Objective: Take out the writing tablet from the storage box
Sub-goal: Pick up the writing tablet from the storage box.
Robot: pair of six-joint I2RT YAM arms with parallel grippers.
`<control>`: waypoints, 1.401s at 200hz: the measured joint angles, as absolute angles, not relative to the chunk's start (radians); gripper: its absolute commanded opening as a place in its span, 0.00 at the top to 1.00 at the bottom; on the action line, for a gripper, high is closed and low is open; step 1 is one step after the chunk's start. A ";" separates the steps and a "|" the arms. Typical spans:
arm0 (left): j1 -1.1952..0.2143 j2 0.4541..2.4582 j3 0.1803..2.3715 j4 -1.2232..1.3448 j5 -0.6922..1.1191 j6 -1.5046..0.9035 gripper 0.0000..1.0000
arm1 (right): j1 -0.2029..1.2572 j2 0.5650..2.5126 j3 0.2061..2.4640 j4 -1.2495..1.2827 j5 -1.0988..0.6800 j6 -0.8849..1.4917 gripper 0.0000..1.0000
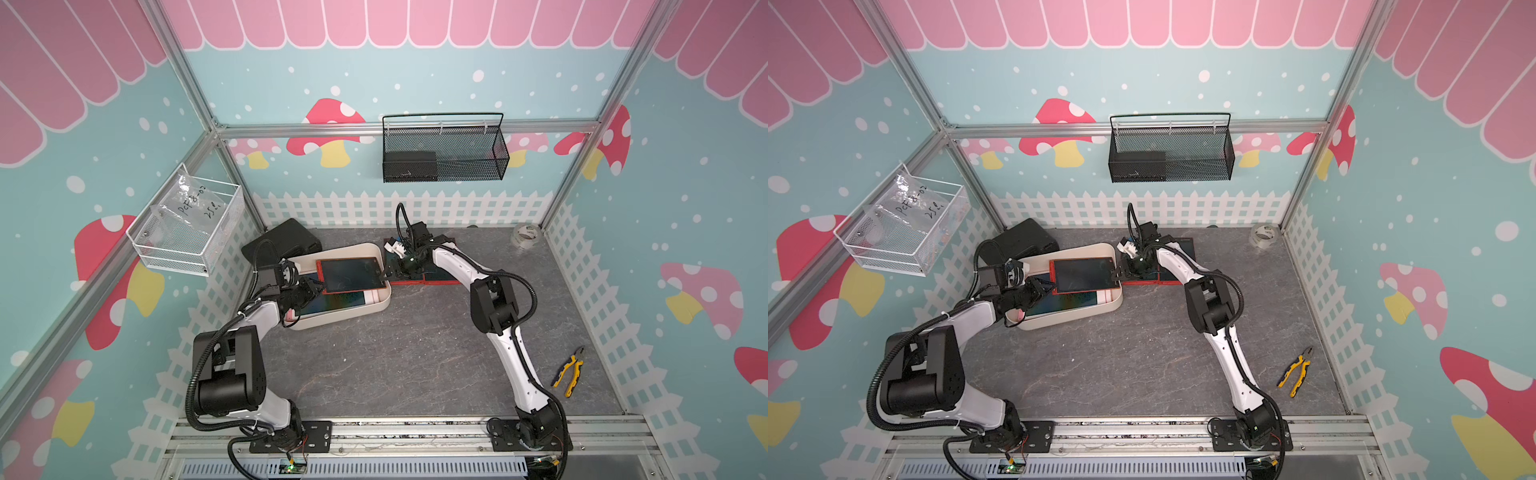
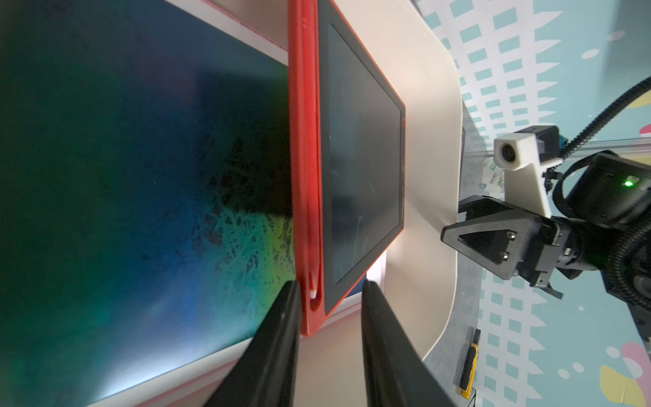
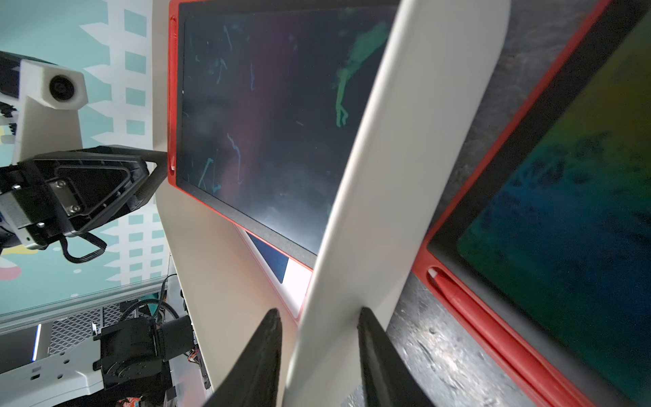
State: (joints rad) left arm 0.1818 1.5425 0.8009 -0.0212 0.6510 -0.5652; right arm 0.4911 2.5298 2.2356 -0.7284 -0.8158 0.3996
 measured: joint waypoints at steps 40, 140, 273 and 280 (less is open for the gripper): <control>0.182 1.542 0.802 0.089 0.699 -0.607 0.70 | 0.490 2.530 2.236 -0.730 -0.817 0.402 0.62; 0.140 1.554 0.807 0.177 0.834 -0.660 0.71 | 0.525 2.530 2.236 -0.706 -0.926 0.417 0.62; 0.155 1.563 0.839 0.006 0.744 -0.607 0.81 | 0.537 2.530 2.236 -0.681 -0.995 0.423 0.65; 0.157 1.560 0.841 -0.010 0.734 -0.598 0.83 | 0.536 2.530 2.236 -0.681 -0.995 0.423 0.65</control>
